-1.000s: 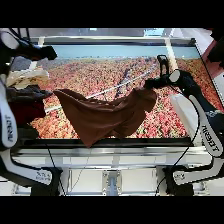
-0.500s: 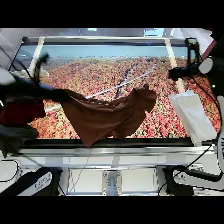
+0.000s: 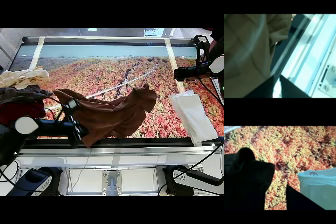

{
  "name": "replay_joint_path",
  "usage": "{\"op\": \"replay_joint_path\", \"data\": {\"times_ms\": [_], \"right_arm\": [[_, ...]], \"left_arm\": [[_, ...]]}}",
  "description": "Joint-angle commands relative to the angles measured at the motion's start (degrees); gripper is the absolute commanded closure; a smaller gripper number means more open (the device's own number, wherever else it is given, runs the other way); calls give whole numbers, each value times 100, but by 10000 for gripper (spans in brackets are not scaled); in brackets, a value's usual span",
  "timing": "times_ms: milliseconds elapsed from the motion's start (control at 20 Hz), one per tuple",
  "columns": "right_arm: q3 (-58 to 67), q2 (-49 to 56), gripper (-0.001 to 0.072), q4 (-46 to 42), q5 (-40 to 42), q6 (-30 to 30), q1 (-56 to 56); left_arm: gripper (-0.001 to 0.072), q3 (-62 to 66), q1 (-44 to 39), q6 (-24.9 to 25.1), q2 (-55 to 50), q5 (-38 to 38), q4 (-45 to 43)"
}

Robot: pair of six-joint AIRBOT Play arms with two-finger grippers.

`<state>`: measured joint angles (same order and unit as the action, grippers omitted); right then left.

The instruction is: Fold the shirts.

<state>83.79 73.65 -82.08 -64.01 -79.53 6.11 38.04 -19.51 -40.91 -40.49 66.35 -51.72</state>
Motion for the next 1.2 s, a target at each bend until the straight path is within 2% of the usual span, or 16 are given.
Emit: {"op": "replay_joint_path", "data": {"times_ms": [0,50,100,150,200,250,300,350,500,650,750,950,1000,1050,1150], "right_arm": [[7,-13,391,404,-197,0,2],[7,-15,391,407,-321,4,2],[7,-15,391,382,-439,4,4],[7,-15,391,323,-538,4,2],[7,-15,391,278,-588,7,4],[7,-15,391,236,-586,4,4],[7,-15,391,219,-560,4,4],[7,-15,391,225,-551,4,2],[7,-15,391,247,-575,4,2],[7,-15,391,247,-570,4,2],[7,-15,391,247,-579,4,2],[7,-15,391,234,-575,7,4],[7,-15,391,232,-573,7,4],[7,-15,391,234,-573,7,4],[7,-15,391,229,-573,7,4]], "left_arm": [[467,-164,-590,-212,-103,-986,-103],[536,-164,-590,-374,-184,-1102,-57],[606,-186,-590,-745,-245,-1036,-168],[601,-221,-592,-1298,-328,-634,-570],[465,-273,-601,-1648,-431,33,-1158],[210,-363,-625,-1777,-514,551,-1609],[24,-490,-662,-1947,-586,861,-1910],[-8,-605,-691,-1954,-629,911,-1934],[-8,-686,-986,-1952,-647,284,-1803],[-6,-730,-1425,-2015,-787,-765,-2229],[-5,-765,-1676,-2439,-1034,-1364,-2693],[5,-763,-1731,-2581,-1611,-1537,-2675],[21,-763,-1731,-2581,-1709,-1628,-2673],[79,-763,-1731,-2581,-1777,-1705,-2653],[104,-763,-1731,-2581,-1814,-1744,-2573]]}}
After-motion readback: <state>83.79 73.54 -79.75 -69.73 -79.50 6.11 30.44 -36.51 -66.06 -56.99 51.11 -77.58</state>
